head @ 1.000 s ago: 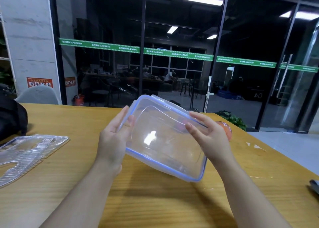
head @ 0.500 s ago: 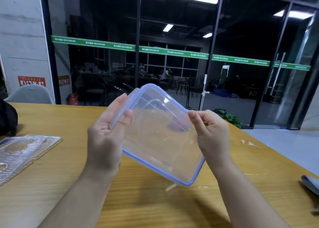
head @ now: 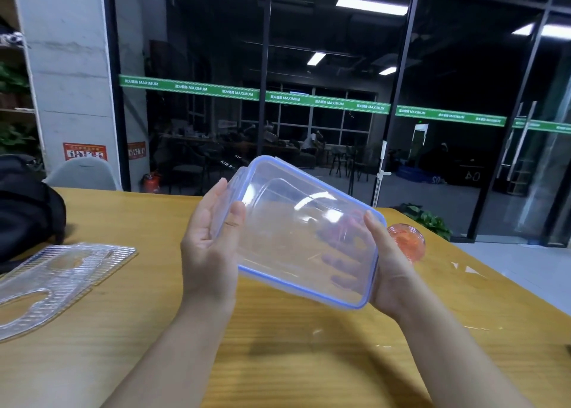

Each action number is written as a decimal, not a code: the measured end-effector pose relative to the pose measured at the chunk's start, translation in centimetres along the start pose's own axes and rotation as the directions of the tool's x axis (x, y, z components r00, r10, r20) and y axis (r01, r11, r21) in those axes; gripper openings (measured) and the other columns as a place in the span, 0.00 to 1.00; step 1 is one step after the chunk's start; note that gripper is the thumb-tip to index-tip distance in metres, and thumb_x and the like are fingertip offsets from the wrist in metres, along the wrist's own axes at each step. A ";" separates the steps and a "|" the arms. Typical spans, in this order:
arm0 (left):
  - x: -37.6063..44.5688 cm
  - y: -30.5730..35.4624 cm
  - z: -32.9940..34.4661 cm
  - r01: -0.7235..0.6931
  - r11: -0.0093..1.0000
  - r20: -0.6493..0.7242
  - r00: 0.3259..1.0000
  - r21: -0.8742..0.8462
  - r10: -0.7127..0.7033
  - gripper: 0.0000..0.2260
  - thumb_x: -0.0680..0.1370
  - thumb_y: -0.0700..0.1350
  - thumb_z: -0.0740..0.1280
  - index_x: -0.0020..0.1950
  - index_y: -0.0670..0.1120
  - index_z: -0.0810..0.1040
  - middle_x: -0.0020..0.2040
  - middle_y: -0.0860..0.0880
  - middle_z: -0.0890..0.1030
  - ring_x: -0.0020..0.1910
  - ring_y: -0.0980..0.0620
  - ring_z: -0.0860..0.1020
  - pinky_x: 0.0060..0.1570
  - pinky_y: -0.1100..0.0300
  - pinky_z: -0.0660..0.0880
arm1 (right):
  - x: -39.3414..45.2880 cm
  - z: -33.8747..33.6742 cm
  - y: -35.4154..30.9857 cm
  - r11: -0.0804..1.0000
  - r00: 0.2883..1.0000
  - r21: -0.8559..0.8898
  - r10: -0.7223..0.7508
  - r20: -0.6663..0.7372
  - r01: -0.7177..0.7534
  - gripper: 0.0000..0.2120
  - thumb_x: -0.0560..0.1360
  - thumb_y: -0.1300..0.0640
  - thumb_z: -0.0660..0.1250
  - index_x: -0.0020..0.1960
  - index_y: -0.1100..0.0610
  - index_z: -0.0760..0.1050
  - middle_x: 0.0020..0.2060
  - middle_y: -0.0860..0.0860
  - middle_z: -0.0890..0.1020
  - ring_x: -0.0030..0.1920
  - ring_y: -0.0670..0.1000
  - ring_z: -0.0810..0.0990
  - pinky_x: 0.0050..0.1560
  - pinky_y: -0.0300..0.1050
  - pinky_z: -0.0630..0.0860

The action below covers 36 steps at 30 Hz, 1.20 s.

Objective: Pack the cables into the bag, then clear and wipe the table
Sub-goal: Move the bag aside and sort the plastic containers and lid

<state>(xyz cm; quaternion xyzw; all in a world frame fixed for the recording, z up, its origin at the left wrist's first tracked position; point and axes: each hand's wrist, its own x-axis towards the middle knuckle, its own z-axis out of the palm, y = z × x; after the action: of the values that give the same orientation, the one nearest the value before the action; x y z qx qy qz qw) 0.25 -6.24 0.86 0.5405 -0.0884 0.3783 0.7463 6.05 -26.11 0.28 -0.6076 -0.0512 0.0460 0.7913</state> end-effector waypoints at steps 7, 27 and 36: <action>0.5 -0.1 -0.4 -0.015 0.983 0.134 0.991 0.185 -0.010 0.16 0.78 0.54 0.61 0.66 0.62 0.69 0.62 0.68 0.73 0.62 0.72 0.68 0.61 0.70 0.68 | 0.4 -0.7 0.1 0.999 0.999 0.005 -0.039 -0.022 0.039 0.26 0.73 0.33 0.57 0.63 0.45 0.76 0.55 0.50 0.83 0.55 0.57 0.81 0.57 0.55 0.74; 1.4 0.4 -1.6 0.456 0.882 0.260 0.843 0.119 -0.471 0.30 0.69 0.67 0.55 0.64 0.51 0.73 0.51 0.48 0.83 0.40 0.50 0.84 0.29 0.58 0.79 | 0.0 -0.2 -0.5 0.981 0.993 -0.159 0.108 -0.041 -0.113 0.29 0.75 0.34 0.55 0.63 0.54 0.74 0.54 0.57 0.81 0.52 0.58 0.80 0.53 0.57 0.73; 2.1 -0.5 -1.6 0.481 0.874 0.097 0.869 0.069 -0.485 0.25 0.77 0.65 0.52 0.58 0.51 0.78 0.50 0.51 0.83 0.49 0.48 0.82 0.43 0.53 0.77 | 0.1 -0.5 -0.2 0.991 0.994 -0.076 0.110 -0.013 -0.110 0.28 0.74 0.33 0.56 0.62 0.53 0.74 0.56 0.56 0.80 0.54 0.56 0.80 0.47 0.51 0.73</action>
<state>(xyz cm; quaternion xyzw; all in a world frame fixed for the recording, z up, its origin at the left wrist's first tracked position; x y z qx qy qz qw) 1.64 -3.89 0.98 0.5813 0.0160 0.1509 0.7994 6.24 -26.66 0.37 -0.6395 -0.0158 0.0848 0.7639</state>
